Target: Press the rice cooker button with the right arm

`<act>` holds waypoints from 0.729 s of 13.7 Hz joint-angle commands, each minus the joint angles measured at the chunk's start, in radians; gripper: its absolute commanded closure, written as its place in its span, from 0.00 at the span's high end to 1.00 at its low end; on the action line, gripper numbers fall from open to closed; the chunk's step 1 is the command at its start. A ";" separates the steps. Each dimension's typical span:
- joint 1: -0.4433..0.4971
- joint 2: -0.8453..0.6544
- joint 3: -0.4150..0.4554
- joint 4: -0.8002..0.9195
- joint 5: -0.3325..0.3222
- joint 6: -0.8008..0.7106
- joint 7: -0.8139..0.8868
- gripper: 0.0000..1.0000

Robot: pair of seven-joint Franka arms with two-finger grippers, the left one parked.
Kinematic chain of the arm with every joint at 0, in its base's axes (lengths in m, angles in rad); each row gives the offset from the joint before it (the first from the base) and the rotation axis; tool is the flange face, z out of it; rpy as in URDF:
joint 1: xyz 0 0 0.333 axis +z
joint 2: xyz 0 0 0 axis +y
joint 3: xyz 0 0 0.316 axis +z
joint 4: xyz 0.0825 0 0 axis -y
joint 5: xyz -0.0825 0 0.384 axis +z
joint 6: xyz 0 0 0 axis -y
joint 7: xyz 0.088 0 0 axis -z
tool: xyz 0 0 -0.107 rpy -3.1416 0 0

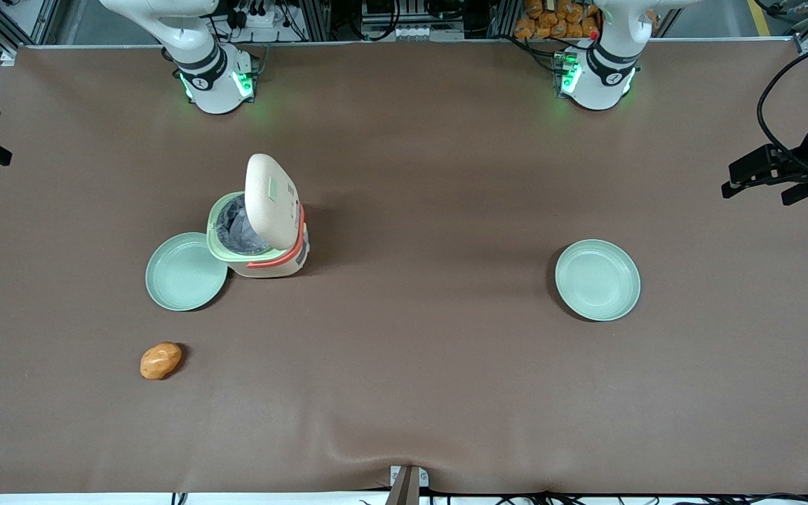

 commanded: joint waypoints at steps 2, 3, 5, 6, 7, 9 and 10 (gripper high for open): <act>0.008 0.082 0.017 0.113 -0.012 -0.099 0.141 1.00; 0.014 0.081 0.017 0.113 -0.008 -0.099 0.139 1.00; 0.016 0.076 0.019 0.103 -0.003 -0.092 0.122 1.00; 0.020 0.075 0.019 0.101 -0.003 -0.089 0.112 1.00; 0.038 0.067 0.019 0.089 -0.006 -0.087 0.112 1.00; 0.049 0.014 0.019 -0.003 -0.006 -0.031 0.112 1.00; 0.051 -0.008 0.019 -0.029 -0.007 -0.014 0.112 1.00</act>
